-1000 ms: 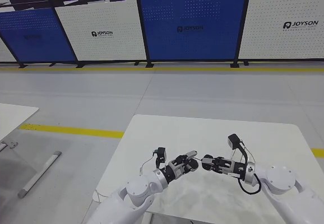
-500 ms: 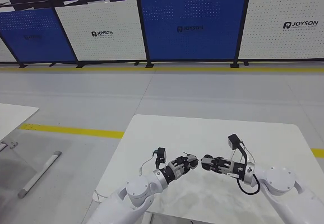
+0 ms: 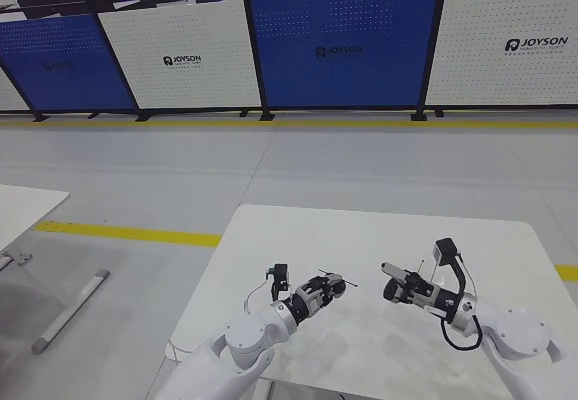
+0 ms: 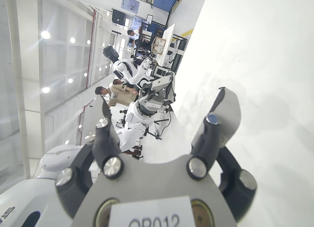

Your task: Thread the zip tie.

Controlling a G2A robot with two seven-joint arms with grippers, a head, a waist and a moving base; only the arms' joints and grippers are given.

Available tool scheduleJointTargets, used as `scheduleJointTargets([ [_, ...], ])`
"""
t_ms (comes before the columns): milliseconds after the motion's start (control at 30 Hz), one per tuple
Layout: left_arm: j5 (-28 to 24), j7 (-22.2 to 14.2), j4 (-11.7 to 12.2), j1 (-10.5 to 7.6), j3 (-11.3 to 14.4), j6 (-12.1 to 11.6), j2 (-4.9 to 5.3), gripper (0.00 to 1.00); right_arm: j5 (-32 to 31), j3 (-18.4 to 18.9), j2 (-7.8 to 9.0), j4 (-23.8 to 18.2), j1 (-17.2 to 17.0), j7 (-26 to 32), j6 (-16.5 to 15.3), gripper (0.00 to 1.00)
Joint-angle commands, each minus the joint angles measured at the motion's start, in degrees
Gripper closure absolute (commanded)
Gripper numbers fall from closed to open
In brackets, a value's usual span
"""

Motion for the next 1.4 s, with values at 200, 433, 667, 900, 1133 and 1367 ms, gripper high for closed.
scheduleJointTargets([
  [200,0.0,-0.1,0.0,0.00,0.0,0.0,0.01,1.00,0.0,0.0,-0.01,0.0,0.0,0.0,0.0,0.00],
  [433,-1.8,-1.0,-2.7,1.28,-1.9,-3.1,0.14,1.00,0.0,0.0,-0.01,0.0,0.0,0.0,0.0,0.00],
  [667,1.1,-0.2,-9.3,5.42,-5.9,-7.1,0.82,1.00,0.0,0.0,-0.01,0.0,0.0,0.0,0.0,0.00],
  [900,1.1,-0.2,-9.3,5.42,-5.9,-7.1,0.82,1.00,0.0,0.0,-0.01,0.0,0.0,0.0,0.0,0.00],
  [1133,1.7,1.4,-9.7,5.33,-6.1,-7.8,0.70,1.00,0.0,0.0,-0.01,0.0,0.0,0.0,0.0,0.00],
  [1367,7.6,6.7,-16.0,8.70,-9.0,-13.5,0.82,1.00,0.0,0.0,-0.01,0.0,0.0,0.0,0.0,0.00],
])
